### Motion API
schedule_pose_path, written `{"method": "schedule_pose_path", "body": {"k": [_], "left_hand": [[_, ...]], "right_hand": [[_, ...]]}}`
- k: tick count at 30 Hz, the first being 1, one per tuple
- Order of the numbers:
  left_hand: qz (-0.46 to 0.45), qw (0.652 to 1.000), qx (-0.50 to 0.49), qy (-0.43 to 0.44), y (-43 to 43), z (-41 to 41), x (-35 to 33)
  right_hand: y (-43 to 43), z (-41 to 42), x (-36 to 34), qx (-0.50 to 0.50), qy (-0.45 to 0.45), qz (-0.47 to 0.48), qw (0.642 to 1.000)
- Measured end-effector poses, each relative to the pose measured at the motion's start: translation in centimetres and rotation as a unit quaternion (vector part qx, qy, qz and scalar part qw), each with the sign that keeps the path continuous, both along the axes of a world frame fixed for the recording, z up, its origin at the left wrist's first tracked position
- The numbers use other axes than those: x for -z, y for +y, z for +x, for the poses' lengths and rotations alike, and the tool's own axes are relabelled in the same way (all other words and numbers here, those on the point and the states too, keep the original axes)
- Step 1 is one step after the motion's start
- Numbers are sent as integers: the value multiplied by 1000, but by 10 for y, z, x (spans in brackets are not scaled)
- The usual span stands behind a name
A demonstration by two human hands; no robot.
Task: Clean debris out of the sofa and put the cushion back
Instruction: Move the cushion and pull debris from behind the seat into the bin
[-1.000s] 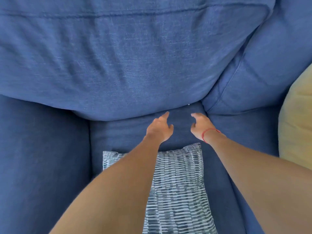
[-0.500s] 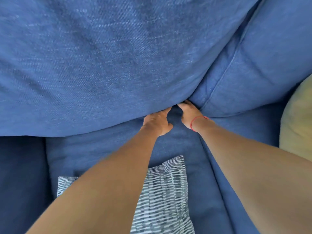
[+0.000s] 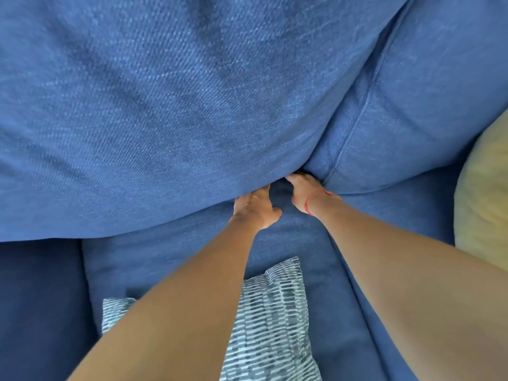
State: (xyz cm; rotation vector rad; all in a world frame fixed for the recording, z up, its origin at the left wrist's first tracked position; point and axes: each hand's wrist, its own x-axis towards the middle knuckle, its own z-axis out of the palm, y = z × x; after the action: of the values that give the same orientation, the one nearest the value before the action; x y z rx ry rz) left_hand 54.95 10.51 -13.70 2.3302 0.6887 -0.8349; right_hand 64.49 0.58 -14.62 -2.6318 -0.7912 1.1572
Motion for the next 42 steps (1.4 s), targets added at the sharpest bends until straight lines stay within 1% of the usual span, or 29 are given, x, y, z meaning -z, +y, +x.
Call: {"method": "schedule_pose_path", "body": {"k": [3, 5, 7, 9, 11, 14, 17, 22, 26, 28, 32, 37, 40, 42], "left_hand": [[-22, 999, -23, -30, -2, -12, -14], [-20, 995, -62, -71, -3, -24, -28], [-27, 982, -153, -107, -4, -42, -44], [-49, 959, -250, -127, -4, -64, -59], [-67, 942, -300, -132, -4, -87, -72], [-68, 924, -351, -135, -1, -124, -94], [-40, 901, -407, -142, 12, -163, -117], [-27, 872, -468, -145, 43, -237, -142], [13, 844, -508, -170, 65, -291, -154], [20, 834, -524, -173, 74, -316, -159], [25, 826, -536, -176, 92, -363, -163], [25, 796, -570, -202, 116, -410, -174], [29, 762, -601, -238, 132, -442, -188], [49, 722, -634, -273, 140, -470, -201]], "right_hand": [[-9, -14, -10, 28, 2, 34, 999], [-17, -29, -18, 79, -26, 74, 994], [-21, -45, -30, 140, -45, 104, 984], [-19, -61, -47, 180, -43, 117, 976], [-11, -78, -66, 192, -39, 128, 972], [5, -110, -89, 148, -34, 127, 980], [29, -148, -111, 101, -17, 129, 986], [77, -215, -145, 37, 42, 155, 986], [109, -268, -157, -21, 43, 165, 985], [121, -292, -162, -31, 54, 165, 984], [141, -336, -174, -40, 80, 155, 984], [177, -381, -191, -69, 70, 166, 981], [200, -412, -205, -77, 64, 180, 978], [213, -438, -214, -82, 57, 193, 976]]}}
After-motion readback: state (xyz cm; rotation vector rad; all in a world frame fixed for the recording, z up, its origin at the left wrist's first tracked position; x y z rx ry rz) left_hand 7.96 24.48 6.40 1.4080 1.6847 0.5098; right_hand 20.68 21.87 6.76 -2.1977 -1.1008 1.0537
